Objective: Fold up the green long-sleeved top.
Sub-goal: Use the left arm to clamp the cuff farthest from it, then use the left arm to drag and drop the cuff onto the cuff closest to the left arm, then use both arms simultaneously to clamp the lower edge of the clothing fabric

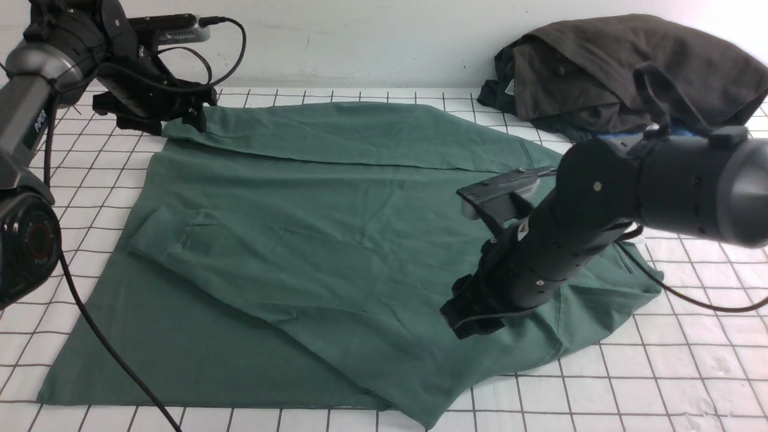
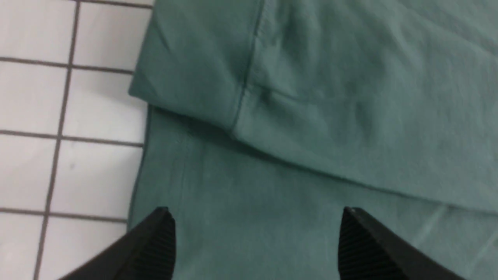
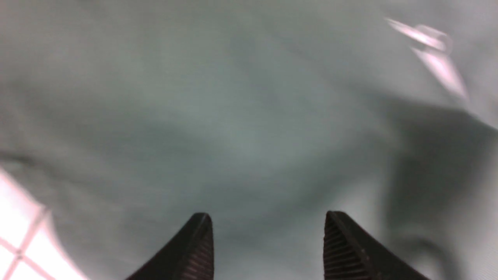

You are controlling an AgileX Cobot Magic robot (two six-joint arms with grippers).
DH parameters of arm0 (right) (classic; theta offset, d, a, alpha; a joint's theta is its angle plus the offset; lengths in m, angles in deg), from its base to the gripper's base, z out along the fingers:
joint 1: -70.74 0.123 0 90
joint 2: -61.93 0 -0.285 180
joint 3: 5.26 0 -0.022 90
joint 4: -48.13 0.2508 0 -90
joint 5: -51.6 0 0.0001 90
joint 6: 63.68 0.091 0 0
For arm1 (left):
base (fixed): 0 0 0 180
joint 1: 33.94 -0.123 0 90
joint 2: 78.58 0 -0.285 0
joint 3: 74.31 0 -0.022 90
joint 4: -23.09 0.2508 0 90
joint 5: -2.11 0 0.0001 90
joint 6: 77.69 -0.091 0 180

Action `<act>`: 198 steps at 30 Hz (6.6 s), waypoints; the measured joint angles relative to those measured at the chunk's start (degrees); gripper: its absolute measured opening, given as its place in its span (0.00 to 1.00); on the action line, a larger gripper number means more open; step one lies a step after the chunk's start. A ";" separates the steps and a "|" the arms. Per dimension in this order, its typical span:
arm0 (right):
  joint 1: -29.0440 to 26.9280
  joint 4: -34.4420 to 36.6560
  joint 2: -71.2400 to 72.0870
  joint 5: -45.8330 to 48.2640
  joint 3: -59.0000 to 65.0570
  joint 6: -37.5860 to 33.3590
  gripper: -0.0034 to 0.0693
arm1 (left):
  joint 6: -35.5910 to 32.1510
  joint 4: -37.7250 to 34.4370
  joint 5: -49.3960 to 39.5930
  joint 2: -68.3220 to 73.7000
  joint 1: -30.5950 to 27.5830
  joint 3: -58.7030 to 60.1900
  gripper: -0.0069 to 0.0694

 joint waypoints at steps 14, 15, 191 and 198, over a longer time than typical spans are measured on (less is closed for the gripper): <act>6.63 0.69 0.00 -6.77 0.00 -6.45 0.11 | 9.05 -4.20 20.59 13.32 -2.72 -6.95 0.81; 6.63 0.74 0.00 -6.69 0.00 -6.45 0.11 | 9.14 -4.26 20.97 13.48 -2.69 -6.95 0.81; -3.12 -30.17 8.65 -13.27 20.10 -25.14 0.47 | -15.23 23.07 15.32 -59.57 13.25 97.65 0.09; -3.12 -36.00 3.11 -17.98 19.46 -25.09 0.51 | -14.36 21.66 15.00 -59.57 13.25 96.45 0.09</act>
